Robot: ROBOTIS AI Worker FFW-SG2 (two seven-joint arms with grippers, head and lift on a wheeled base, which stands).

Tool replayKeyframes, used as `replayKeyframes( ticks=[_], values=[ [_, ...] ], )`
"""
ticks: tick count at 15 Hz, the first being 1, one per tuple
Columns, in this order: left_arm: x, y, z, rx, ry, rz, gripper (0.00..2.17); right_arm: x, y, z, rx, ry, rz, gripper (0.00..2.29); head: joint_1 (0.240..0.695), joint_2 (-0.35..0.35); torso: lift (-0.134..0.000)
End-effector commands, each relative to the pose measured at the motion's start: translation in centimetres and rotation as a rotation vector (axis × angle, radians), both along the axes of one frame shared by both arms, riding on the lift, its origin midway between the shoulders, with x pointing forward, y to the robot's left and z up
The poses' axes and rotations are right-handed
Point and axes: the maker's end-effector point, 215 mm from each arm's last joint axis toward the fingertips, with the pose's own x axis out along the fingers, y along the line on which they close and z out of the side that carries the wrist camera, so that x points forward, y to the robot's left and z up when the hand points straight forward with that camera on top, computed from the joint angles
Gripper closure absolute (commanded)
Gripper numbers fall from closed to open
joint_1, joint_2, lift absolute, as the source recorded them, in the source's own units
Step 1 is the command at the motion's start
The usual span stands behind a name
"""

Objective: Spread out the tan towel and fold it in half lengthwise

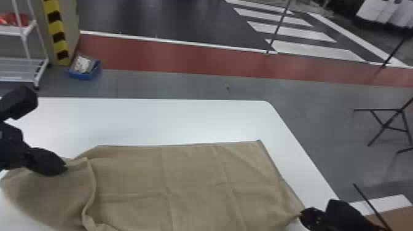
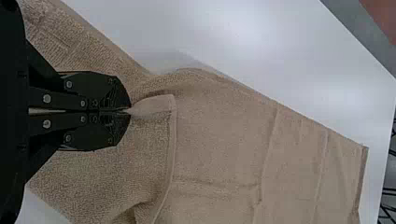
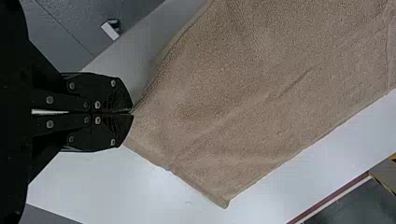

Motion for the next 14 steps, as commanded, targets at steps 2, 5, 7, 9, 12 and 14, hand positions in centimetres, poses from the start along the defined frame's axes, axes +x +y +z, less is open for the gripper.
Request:
replayKeyframes(
  ticks=[2,5,7,9,12,14],
  values=[
    [-0.1,1.2,0.8,-0.020,-0.013,-0.001,0.90,0.1,0.1,0.0,0.000,0.000,0.002,1.42,0.695,-0.284,-0.128],
    [-1.0,0.9,-0.7,-0.011,-0.017,-0.028,0.75,0.2,0.3,0.1,-0.001,0.001,0.004,1.42,0.695,-0.273,-0.128],
    [-1.1,0.9,-0.9,-0.007,-0.022,-0.039,0.97,0.1,0.3,0.2,-0.002,0.001,0.004,1.42,0.695,-0.275,-0.128],
    [-1.2,0.6,-0.8,-0.009,-0.035,-0.069,1.19,0.0,0.2,0.1,-0.002,0.004,0.002,1.42,0.695,-0.277,-0.128],
    [-0.4,0.7,-0.9,-0.006,-0.067,-0.039,0.61,0.0,0.3,0.0,-0.003,0.007,0.004,1.42,0.695,-0.281,-0.128],
    [-0.4,0.4,-0.6,-0.013,-0.068,-0.040,0.55,0.1,0.3,0.0,-0.004,0.008,0.001,1.42,0.695,-0.278,-0.128]
  ],
)
